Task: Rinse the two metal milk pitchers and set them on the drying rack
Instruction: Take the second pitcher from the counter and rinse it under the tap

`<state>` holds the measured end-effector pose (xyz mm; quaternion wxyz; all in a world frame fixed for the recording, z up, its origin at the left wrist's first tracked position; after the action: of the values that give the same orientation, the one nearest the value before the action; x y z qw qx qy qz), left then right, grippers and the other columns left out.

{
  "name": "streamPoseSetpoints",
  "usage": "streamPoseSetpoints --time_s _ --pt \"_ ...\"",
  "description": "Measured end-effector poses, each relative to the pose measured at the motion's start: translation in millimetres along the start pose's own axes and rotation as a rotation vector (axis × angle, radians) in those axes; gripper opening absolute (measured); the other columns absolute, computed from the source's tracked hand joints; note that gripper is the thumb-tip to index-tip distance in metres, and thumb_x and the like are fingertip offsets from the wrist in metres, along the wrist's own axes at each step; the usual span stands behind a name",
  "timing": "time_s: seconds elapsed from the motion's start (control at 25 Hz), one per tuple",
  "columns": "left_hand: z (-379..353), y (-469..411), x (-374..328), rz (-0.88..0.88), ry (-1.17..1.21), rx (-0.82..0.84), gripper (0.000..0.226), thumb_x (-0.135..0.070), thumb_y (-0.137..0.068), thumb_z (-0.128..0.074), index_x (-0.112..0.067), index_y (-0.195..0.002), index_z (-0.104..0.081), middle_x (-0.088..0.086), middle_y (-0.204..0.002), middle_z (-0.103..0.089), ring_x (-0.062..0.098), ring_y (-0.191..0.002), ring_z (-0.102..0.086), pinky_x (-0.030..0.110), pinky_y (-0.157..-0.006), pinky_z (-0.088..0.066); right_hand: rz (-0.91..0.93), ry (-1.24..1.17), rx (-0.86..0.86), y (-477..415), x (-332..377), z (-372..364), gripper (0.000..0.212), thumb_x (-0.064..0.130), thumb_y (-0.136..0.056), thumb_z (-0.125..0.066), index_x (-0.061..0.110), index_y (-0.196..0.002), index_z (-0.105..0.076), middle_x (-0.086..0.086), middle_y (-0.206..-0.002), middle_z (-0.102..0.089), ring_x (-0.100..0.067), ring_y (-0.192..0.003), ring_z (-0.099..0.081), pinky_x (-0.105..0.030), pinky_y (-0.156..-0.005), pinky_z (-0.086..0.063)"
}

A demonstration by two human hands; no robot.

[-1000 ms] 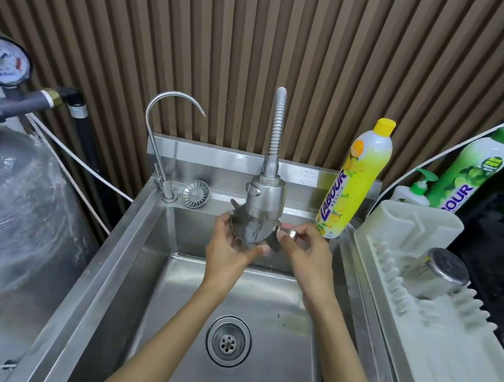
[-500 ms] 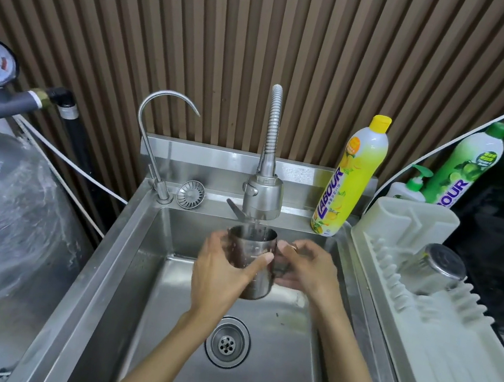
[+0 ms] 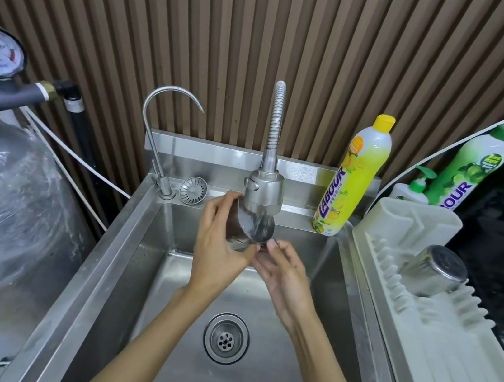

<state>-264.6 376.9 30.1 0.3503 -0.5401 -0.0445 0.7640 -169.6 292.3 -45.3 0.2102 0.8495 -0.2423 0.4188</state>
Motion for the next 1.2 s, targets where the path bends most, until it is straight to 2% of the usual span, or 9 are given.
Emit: streamPoseSetpoints --time_s 0.16,0.24,0.32,0.44,0.6,0.72,0.84,1.0,1.2 --pt "3 12 19 0.233 -0.211 -0.029 0.087 -0.065 -0.049 -0.068 -0.022 -0.122 -0.049 -0.001 -0.108 -0.051 0.015 -0.103 -0.049 0.032 -0.09 -0.044 -0.045 0.334 -0.181 7 13 16 0.016 0.021 -0.086 -0.061 0.007 -0.081 -0.058 -0.014 -0.082 -0.071 -0.031 -0.066 -0.068 -0.035 -0.066 -0.061" --pt "-7 20 34 0.388 -0.075 0.035 0.074 -0.057 -0.053 -0.076 -0.019 -0.111 -0.051 0.001 -0.11 -0.059 0.016 -0.099 -0.058 0.024 -0.086 -0.048 -0.027 0.604 -0.31 11 34 26 0.018 0.026 -0.081 -0.067 0.01 -0.078 -0.06 -0.017 -0.088 -0.072 -0.033 -0.06 -0.067 -0.04 -0.061 -0.061" --pt "-24 27 47 0.501 0.124 0.123 0.059 -0.039 -0.059 -0.082 -0.019 -0.104 -0.05 0.003 -0.108 -0.066 0.005 -0.084 -0.061 0.002 -0.069 -0.044 0.108 0.929 -0.375 15 62 23 0.018 0.033 -0.077 -0.069 0.02 -0.07 -0.058 -0.012 -0.085 -0.074 -0.032 -0.066 -0.068 -0.045 -0.065 -0.06" --pt "-48 26 54 0.526 0.274 0.233 0.064 -0.023 -0.061 -0.084 -0.017 -0.113 -0.048 0.006 -0.114 -0.067 0.012 -0.094 -0.064 0.007 -0.077 -0.047 0.32 1.217 -0.388 23 81 8 0.02 0.031 -0.079 -0.067 0.024 -0.066 -0.052 -0.006 -0.085 -0.074 -0.026 -0.082 -0.067 -0.039 -0.078 -0.052" --pt "-39 8 38 0.353 0.323 0.116 0.079 -0.013 -0.053 -0.085 -0.04 -0.11 -0.036 0.001 -0.118 -0.058 0.016 -0.105 -0.059 0.019 -0.089 -0.047 0.252 0.675 -0.255 10 54 17 0.018 0.008 -0.082 -0.064 0.014 -0.069 -0.053 0.004 -0.108 -0.07 0.0 -0.093 -0.067 -0.014 -0.082 -0.05" --pt "-17 3 20 0.18 0.175 0.05 0.08 -0.007 -0.054 -0.082 -0.027 -0.121 -0.043 -0.002 -0.119 -0.055 0.016 -0.109 -0.055 0.019 -0.092 -0.044 0.068 0.223 -0.099 -2 12 18 0.013 0.01 -0.082 -0.063 0.007 -0.075 -0.054 -0.005 -0.094 -0.071 -0.013 -0.097 -0.067 -0.029 -0.092 -0.053" --pt "-3 5 3 0.086 -0.098 0.035 0.078 -0.02 -0.053 -0.083 -0.013 -0.123 -0.049 -0.002 -0.117 -0.055 0.02 -0.113 -0.048 0.031 -0.096 -0.037 -0.072 0.016 -0.04 1 -13 12 0.012 0.015 -0.083 -0.059 0.006 -0.079 -0.054 -0.008 -0.074 -0.071 -0.021 -0.073 -0.071 -0.028 -0.075 -0.059" --pt "3 13 18 0.281 -0.155 -0.022 0.071 -0.056 -0.048 -0.08 -0.017 -0.1 -0.051 -0.001 -0.102 -0.059 0.019 -0.102 -0.054 0.034 -0.086 -0.046 -0.094 0.411 -0.199 7 7 23 0.019 0.023 -0.085 -0.063 0.004 -0.085 -0.062 -0.013 -0.084 -0.071 -0.028 -0.059 -0.069 -0.036 -0.064 -0.061" --pt "-38 34 54 0.619 0.253 0.171 0.057 -0.036 -0.057 -0.085 -0.017 -0.098 -0.051 0.002 -0.102 -0.066 0.011 -0.087 -0.062 0.007 -0.064 -0.044 0.166 1.176 -0.436 16 74 24 0.022 0.042 -0.074 -0.068 0.021 -0.074 -0.06 -0.006 -0.086 -0.074 -0.029 -0.081 -0.069 -0.045 -0.075 -0.056"
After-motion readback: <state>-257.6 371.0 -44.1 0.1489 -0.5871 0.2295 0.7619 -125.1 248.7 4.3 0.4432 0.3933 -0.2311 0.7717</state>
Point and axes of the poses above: each hand's wrist, its own y-axis away from the middle knuckle, its own z-axis out of the back of the hand, x = y × z, the point moved 9 cm from there along -y, towards the middle knuckle
